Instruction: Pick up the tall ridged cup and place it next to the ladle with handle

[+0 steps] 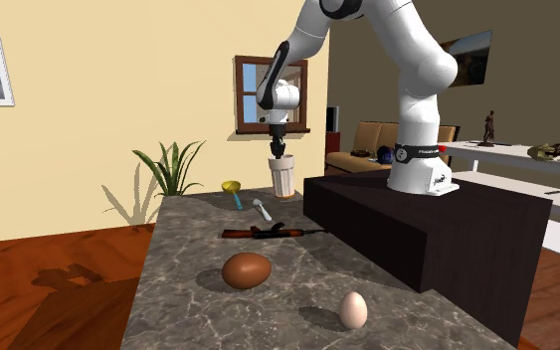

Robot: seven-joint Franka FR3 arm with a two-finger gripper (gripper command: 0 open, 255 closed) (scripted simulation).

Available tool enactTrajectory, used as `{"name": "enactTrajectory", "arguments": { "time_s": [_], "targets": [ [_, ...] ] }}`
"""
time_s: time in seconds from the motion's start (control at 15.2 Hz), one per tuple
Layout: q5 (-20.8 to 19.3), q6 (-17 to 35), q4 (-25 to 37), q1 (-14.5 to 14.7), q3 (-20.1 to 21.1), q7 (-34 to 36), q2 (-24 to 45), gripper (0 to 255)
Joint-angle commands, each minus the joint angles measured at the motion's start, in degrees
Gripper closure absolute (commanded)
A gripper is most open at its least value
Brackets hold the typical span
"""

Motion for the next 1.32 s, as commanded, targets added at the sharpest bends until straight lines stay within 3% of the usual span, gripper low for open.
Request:
{"name": "enactTrajectory", "arguments": {
  "time_s": [0.0, 0.07, 0.13, 0.46, 0.73, 1.25],
  "targets": [
    [0.0, 0.0, 0.0, 0.0, 0.0, 0.0, 0.0, 255],
    [0.0, 0.0, 0.0, 0.0, 0.0, 0.0, 0.0, 255],
    [0.0, 0.0, 0.0, 0.0, 0.0, 0.0, 0.0, 0],
    [0.0, 0.0, 0.0, 0.0, 0.0, 0.0, 0.0, 0],
    [-5.0, -4.8, -0.3, 2.5, -3.9, 3.2, -5.8, 0],
    [-5.0, -4.8, -0.3, 2.5, -3.9, 3.2, -5.8, 0]
  ]
}}
